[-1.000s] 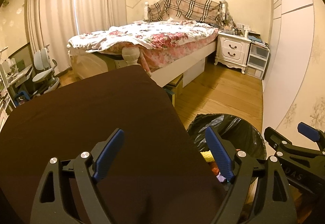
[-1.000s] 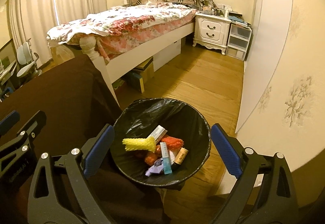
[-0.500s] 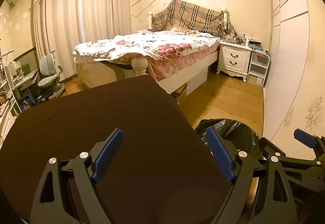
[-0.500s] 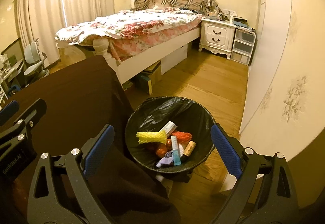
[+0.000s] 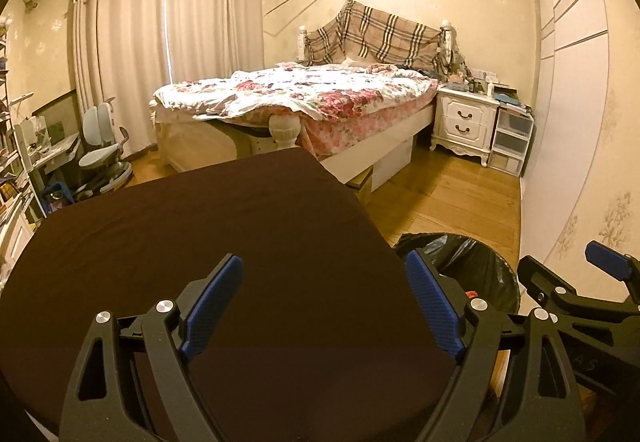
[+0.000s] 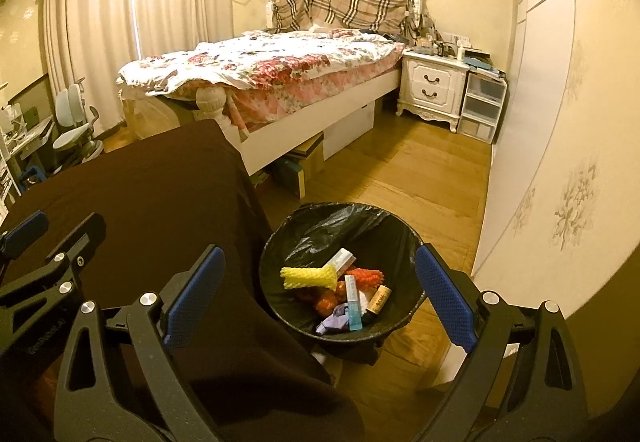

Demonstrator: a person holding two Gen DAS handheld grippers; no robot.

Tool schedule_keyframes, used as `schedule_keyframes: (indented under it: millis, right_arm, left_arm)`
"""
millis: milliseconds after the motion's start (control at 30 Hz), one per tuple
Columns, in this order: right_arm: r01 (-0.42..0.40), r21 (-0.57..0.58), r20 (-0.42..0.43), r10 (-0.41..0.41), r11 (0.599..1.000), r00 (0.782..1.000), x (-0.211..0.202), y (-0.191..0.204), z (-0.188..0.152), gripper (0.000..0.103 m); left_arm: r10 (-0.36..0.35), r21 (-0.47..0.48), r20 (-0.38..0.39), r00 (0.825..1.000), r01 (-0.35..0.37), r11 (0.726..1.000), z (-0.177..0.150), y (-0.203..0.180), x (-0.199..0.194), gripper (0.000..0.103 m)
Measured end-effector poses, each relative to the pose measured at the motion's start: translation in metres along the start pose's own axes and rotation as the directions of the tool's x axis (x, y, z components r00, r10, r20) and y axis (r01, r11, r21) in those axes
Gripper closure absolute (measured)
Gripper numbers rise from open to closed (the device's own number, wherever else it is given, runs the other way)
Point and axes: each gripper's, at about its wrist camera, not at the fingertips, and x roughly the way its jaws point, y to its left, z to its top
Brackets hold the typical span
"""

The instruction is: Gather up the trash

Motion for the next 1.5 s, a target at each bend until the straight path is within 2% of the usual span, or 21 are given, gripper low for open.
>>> schedule_keyframes:
  millis: [1500]
  right_arm:
    - [0.003,0.003,0.002,-0.003,1.000,1.000,0.0006,-0.0016,-0.0028,0.009]
  left_arm:
    - [-0.003,-0.012,-0.013,1.000,0.003,1.000,-0.0109,0.0064,0.0038,0.019]
